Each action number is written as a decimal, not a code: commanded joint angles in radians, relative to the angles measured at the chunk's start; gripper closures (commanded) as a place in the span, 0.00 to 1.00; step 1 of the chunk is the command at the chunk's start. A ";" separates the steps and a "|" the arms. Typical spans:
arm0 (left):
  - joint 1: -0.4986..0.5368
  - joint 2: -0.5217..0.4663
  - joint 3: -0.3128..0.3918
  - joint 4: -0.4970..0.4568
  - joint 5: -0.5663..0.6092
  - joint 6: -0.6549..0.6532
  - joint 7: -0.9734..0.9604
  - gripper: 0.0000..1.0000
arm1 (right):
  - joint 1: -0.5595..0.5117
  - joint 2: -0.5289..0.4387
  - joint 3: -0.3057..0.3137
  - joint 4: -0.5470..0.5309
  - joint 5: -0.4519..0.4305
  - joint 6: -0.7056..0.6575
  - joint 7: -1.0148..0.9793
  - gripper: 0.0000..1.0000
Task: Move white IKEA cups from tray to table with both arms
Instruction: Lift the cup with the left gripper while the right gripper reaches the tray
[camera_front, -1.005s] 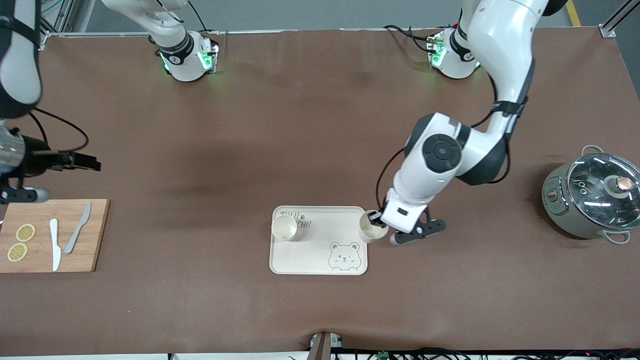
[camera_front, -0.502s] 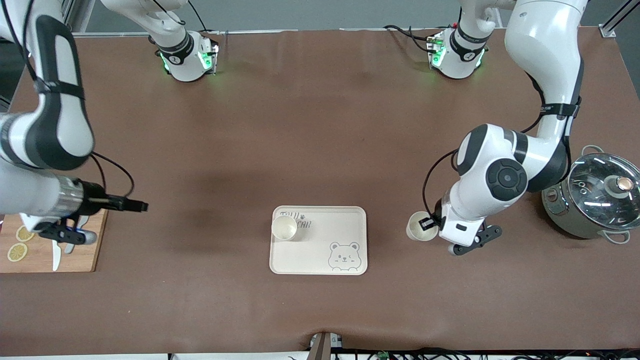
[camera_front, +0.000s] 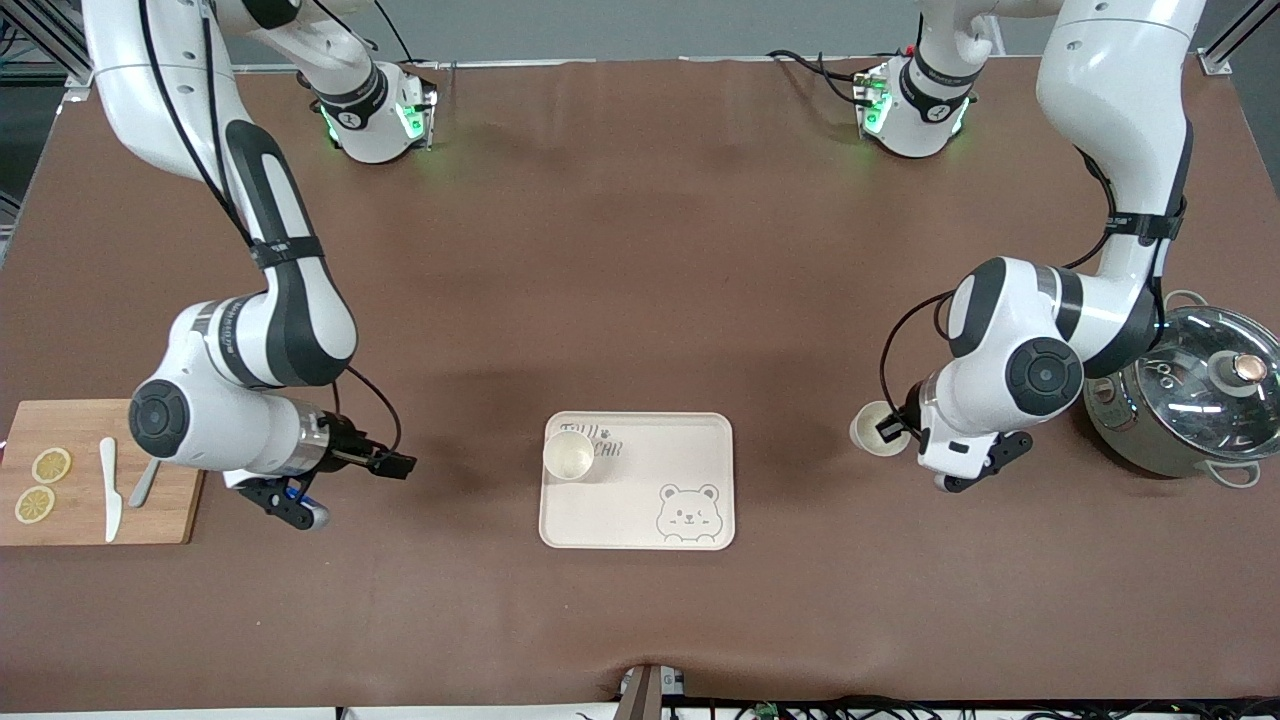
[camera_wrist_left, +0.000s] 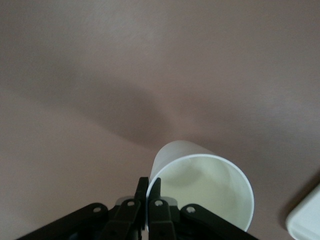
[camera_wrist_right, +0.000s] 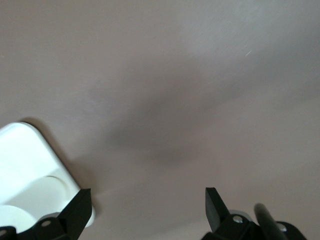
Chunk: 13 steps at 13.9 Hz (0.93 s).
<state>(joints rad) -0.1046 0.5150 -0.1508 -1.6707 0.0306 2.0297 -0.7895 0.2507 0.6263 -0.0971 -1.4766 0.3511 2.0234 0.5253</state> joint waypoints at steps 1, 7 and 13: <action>0.074 -0.065 -0.015 -0.163 0.014 0.122 -0.036 1.00 | 0.071 0.036 -0.009 0.025 0.060 0.072 0.177 0.00; 0.138 -0.144 -0.029 -0.386 0.009 0.353 -0.028 1.00 | 0.189 0.079 -0.009 0.028 0.057 0.150 0.382 0.00; 0.167 -0.110 -0.016 -0.364 0.022 0.357 -0.016 0.89 | 0.255 0.116 -0.009 0.032 0.058 0.224 0.464 0.00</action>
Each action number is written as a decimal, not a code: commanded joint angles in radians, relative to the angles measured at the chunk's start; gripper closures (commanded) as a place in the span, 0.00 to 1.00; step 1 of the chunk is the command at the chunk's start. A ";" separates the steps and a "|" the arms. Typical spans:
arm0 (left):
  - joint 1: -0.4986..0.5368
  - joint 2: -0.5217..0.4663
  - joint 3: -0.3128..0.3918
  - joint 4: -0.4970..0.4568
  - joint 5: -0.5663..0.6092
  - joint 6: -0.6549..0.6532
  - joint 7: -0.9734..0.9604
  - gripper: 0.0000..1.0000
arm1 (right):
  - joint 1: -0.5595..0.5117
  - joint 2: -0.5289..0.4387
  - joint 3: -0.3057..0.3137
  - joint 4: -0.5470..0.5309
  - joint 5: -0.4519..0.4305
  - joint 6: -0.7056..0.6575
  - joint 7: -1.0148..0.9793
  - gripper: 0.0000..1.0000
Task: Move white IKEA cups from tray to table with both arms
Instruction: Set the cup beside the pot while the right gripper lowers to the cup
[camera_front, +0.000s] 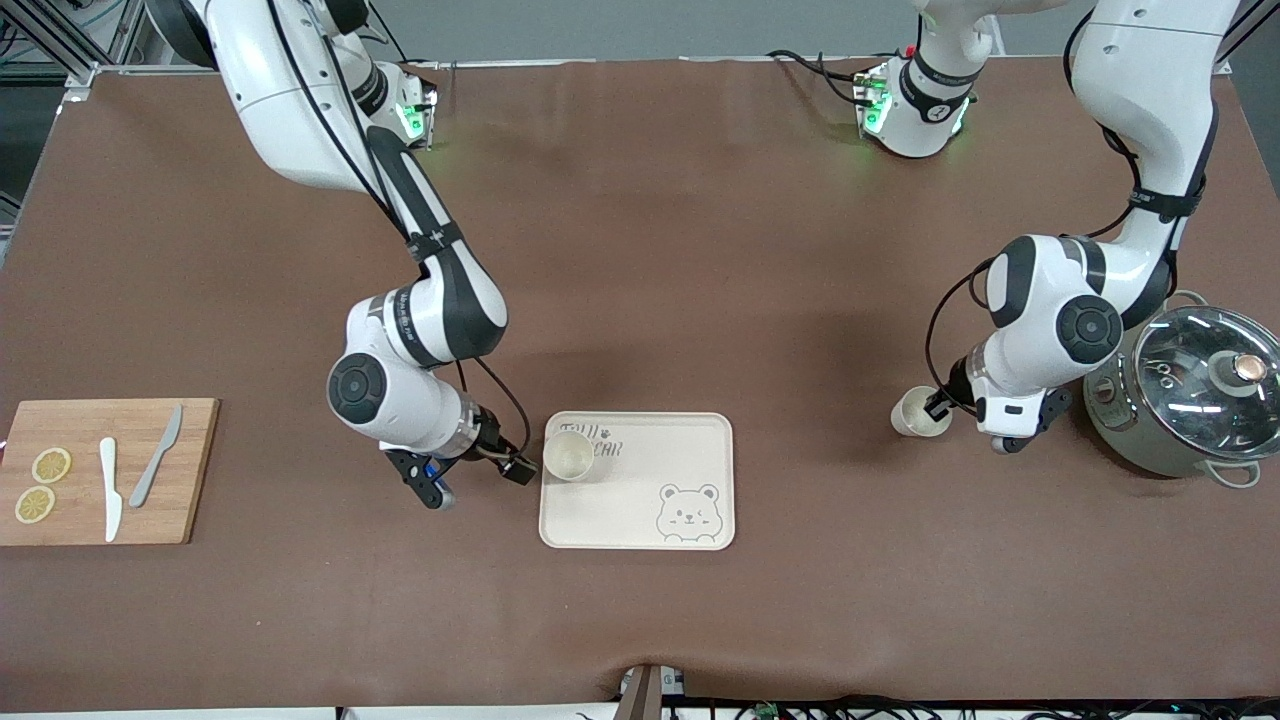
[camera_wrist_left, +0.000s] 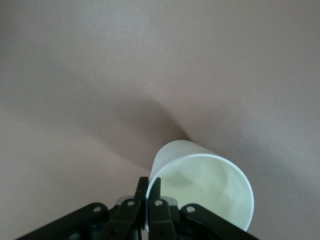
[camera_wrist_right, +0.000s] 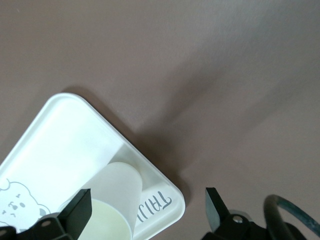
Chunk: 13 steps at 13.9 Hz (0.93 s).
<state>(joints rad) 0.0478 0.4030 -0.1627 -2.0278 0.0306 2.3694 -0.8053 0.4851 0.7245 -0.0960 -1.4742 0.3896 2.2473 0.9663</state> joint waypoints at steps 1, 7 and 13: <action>0.020 0.013 -0.004 0.004 0.022 0.017 0.000 0.63 | 0.027 0.018 -0.010 0.029 0.022 0.000 0.032 0.00; 0.018 -0.058 -0.012 0.035 0.022 -0.024 0.024 0.00 | 0.067 0.030 -0.010 0.028 0.014 0.009 0.077 0.06; 0.017 -0.084 -0.014 0.289 0.022 -0.284 0.075 0.00 | 0.089 0.066 -0.010 0.029 0.025 0.095 0.074 0.99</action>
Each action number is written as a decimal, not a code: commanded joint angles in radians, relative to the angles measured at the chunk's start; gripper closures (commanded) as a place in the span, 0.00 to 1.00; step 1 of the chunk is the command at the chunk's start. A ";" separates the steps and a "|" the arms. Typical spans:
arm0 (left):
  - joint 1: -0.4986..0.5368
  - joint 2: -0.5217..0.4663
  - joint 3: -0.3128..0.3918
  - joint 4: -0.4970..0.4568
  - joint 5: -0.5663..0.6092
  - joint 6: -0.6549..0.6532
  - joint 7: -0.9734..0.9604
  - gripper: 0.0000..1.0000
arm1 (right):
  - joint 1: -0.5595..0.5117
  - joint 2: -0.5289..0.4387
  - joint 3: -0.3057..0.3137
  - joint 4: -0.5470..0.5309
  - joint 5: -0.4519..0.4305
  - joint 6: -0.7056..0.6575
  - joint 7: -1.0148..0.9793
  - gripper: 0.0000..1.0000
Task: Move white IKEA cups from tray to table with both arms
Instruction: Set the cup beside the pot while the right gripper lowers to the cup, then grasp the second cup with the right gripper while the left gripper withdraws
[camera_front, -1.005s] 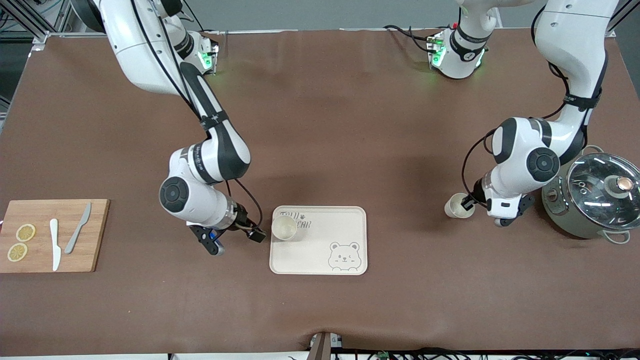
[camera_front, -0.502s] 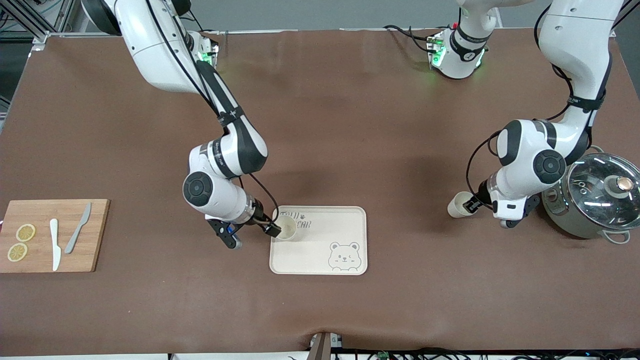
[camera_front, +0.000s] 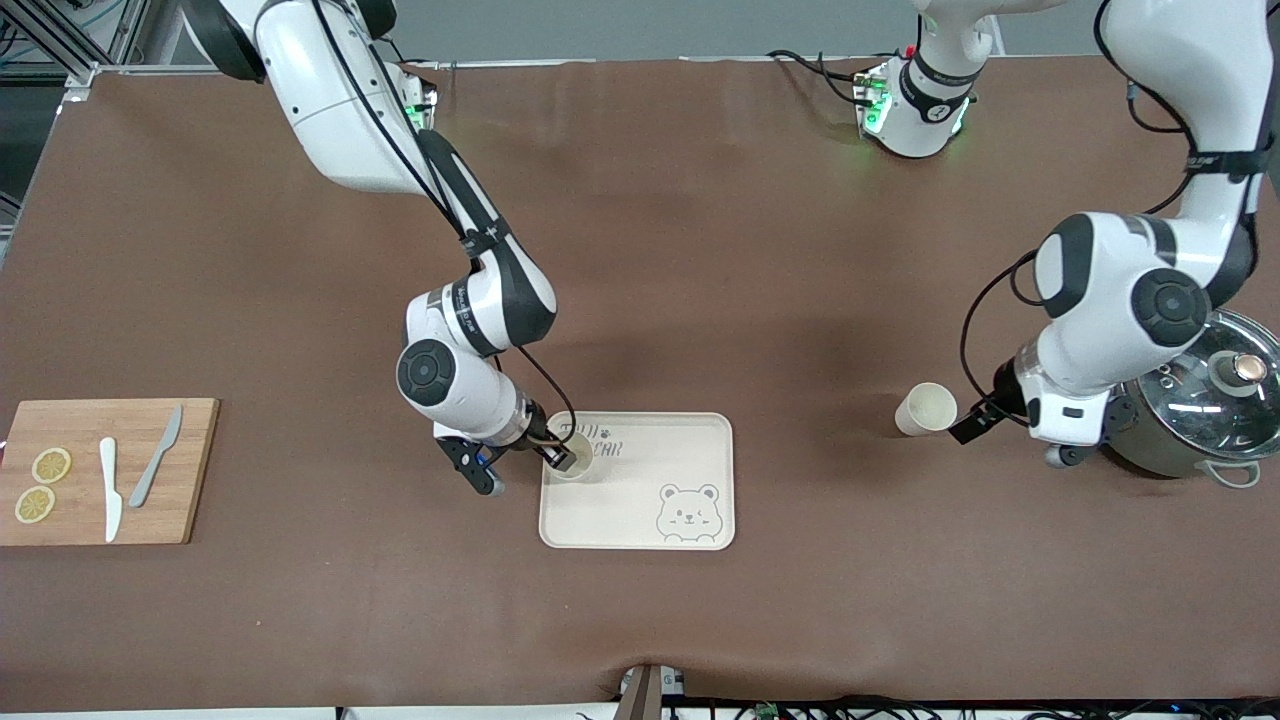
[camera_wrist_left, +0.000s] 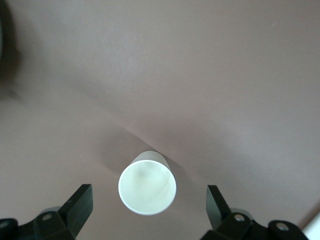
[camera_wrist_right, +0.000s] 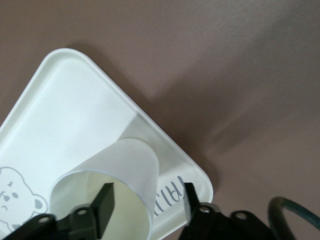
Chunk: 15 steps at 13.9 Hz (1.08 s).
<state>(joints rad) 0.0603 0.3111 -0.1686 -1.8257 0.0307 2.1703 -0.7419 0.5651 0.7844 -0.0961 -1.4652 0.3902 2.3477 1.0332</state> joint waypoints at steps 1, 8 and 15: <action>0.003 0.008 -0.008 0.120 0.023 -0.119 0.025 0.00 | 0.009 0.003 -0.010 0.020 0.022 -0.007 0.005 1.00; 0.032 -0.020 0.004 0.273 0.023 -0.279 0.131 0.00 | -0.043 -0.046 -0.017 0.138 0.009 -0.309 -0.007 1.00; 0.090 -0.079 0.004 0.359 0.023 -0.384 0.467 0.00 | -0.250 -0.422 -0.025 -0.237 -0.140 -0.470 -0.512 1.00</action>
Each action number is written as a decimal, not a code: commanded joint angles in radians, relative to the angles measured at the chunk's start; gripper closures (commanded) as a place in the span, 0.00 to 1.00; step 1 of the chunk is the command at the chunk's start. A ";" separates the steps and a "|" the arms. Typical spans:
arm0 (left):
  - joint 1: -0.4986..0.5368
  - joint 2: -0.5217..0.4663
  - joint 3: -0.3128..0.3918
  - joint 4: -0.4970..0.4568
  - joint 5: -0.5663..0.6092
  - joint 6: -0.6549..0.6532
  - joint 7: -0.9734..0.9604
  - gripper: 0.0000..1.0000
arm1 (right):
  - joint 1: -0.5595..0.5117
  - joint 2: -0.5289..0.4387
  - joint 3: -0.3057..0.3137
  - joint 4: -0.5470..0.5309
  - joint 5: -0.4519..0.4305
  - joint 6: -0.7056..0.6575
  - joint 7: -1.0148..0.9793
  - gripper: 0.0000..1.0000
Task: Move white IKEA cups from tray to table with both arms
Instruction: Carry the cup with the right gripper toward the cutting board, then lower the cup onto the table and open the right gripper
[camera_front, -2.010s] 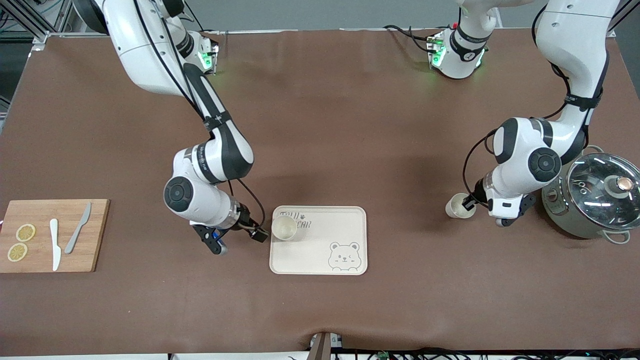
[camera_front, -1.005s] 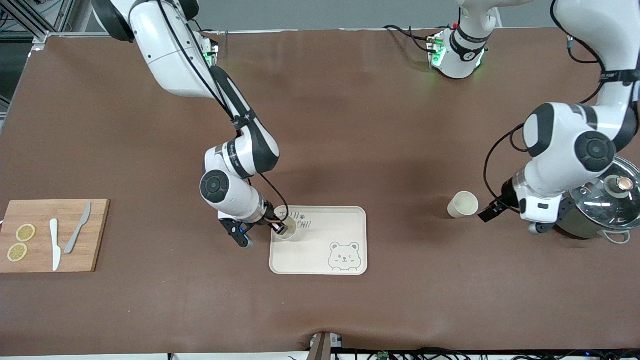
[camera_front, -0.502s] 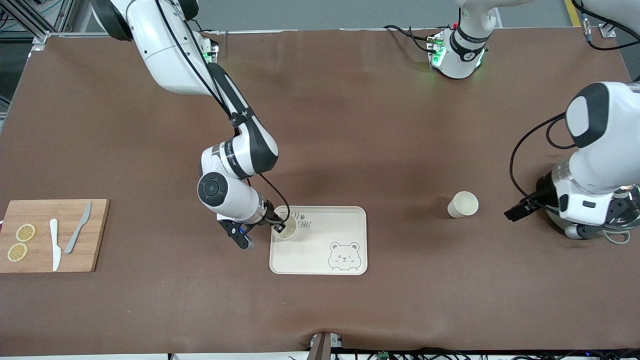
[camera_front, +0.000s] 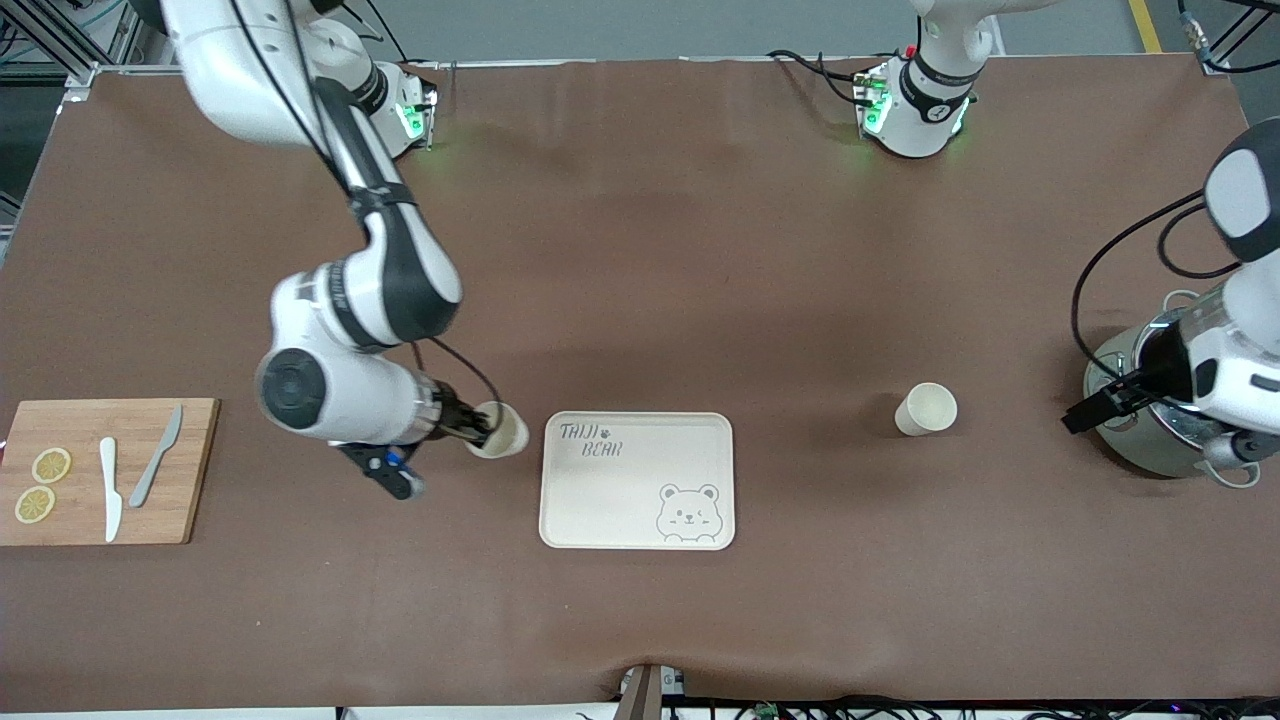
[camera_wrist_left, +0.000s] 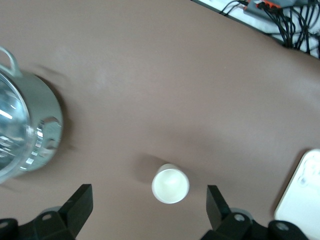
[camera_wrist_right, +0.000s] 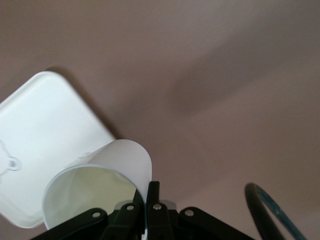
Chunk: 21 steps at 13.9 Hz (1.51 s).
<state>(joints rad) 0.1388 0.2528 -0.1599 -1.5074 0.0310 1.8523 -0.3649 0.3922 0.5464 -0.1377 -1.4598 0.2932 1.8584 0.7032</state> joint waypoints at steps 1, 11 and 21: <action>0.021 -0.026 -0.003 0.052 0.023 -0.102 0.107 0.00 | -0.134 -0.238 0.017 -0.313 -0.048 0.019 -0.280 1.00; -0.065 -0.205 0.037 0.069 0.021 -0.350 0.152 0.00 | -0.380 -0.473 0.015 -0.856 -0.192 0.353 -0.735 1.00; -0.162 -0.409 0.112 -0.152 0.004 -0.350 0.185 0.00 | -0.500 -0.336 0.017 -0.968 -0.190 0.636 -0.979 1.00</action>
<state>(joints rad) -0.0099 -0.0950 -0.0687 -1.5848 0.0310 1.4697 -0.2063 -0.0822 0.1886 -0.1405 -2.4174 0.1160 2.4666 -0.2670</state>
